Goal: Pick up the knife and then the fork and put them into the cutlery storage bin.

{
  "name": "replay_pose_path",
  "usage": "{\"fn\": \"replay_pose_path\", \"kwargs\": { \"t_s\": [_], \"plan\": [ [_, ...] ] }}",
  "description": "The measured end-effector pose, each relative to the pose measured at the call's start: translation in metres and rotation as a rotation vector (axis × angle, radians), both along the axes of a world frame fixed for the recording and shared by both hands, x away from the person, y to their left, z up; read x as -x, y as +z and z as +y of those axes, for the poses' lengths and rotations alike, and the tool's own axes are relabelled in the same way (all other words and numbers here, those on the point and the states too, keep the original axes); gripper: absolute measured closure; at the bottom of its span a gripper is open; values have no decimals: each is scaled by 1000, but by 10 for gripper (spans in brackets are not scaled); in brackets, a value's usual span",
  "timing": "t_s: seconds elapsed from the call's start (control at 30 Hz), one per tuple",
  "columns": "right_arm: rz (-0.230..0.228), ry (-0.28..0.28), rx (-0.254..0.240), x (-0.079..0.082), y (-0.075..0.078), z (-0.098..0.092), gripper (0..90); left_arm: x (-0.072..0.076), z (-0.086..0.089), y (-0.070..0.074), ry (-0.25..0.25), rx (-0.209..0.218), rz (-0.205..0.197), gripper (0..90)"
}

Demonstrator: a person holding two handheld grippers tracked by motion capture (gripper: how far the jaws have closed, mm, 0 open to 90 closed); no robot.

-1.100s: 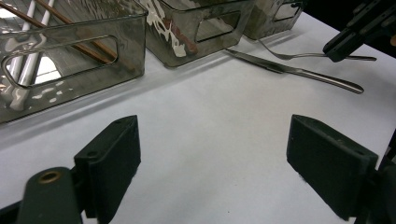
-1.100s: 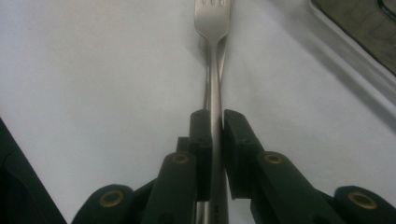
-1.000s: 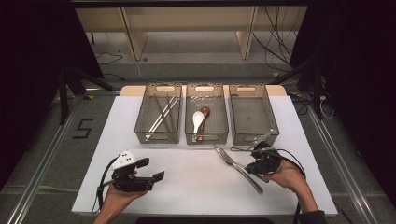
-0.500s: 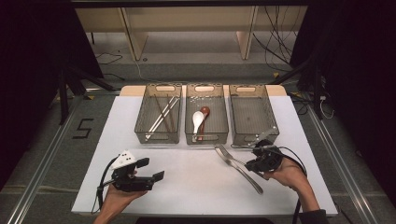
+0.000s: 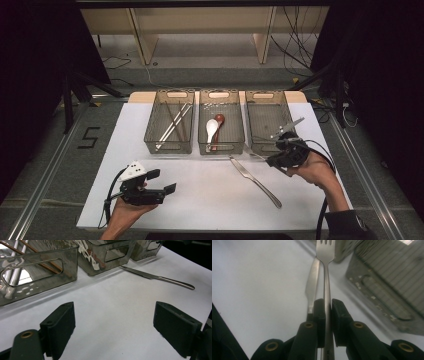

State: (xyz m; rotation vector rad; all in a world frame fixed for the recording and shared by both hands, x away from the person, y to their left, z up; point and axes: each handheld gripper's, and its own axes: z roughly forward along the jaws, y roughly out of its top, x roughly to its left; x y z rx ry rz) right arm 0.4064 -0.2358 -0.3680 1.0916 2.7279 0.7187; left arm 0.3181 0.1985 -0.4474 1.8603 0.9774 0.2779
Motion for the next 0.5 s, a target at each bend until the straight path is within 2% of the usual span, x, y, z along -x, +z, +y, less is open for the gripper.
{"fn": "replay_pose_path", "kwargs": {
  "t_s": [0.23, 0.5],
  "plan": [
    [-46, -94, -15, -34, 19, -9, 833, 0, 1, 0, -1, 2, 1, 174],
    [-31, -224, -9, -77, 22, -20, 833, 0, 1, 1, 1, 5, 1, 175]
  ]
}}
